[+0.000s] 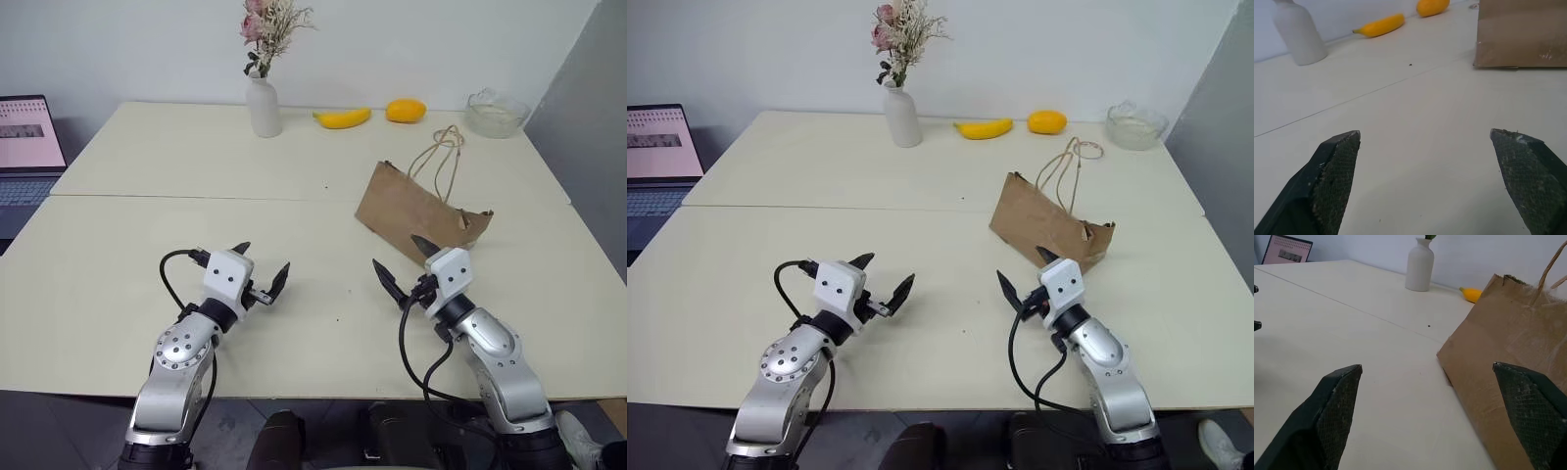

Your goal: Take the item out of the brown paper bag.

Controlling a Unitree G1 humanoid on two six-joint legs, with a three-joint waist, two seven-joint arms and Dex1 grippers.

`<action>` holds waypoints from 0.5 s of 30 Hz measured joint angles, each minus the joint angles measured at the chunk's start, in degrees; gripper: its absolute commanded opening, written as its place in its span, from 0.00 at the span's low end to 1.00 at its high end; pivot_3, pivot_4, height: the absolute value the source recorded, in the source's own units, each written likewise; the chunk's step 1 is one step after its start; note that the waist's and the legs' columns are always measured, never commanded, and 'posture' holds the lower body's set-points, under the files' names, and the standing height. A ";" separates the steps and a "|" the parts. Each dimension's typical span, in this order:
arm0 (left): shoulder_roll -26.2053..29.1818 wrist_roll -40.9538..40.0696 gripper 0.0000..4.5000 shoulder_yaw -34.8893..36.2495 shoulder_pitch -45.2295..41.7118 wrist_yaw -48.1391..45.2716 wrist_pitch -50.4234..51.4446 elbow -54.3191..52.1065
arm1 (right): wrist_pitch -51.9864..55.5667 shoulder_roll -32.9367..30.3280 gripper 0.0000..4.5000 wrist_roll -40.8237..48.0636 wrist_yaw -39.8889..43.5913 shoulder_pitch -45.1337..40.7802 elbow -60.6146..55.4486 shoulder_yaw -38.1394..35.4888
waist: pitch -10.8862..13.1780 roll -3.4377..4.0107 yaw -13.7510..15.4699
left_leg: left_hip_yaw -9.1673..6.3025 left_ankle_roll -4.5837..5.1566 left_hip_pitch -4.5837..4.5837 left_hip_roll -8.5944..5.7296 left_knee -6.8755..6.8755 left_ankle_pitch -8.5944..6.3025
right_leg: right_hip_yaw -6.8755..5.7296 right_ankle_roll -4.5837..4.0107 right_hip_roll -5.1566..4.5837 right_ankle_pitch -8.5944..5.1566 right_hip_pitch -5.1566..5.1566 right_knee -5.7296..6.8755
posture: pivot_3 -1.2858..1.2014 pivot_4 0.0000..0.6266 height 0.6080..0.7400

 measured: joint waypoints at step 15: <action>0.13 0.33 0.99 -0.26 0.67 0.12 0.00 -0.08 | 0.00 -0.05 1.00 -0.07 0.05 -0.02 0.00 0.10 | 0.00 0.00 0.00 | 0.00 0.00 0.00 0.00 0.00 0.00 | 0.00 0.00 0.00 0.00 0.00 0.00 | 0.52 0.24 1.00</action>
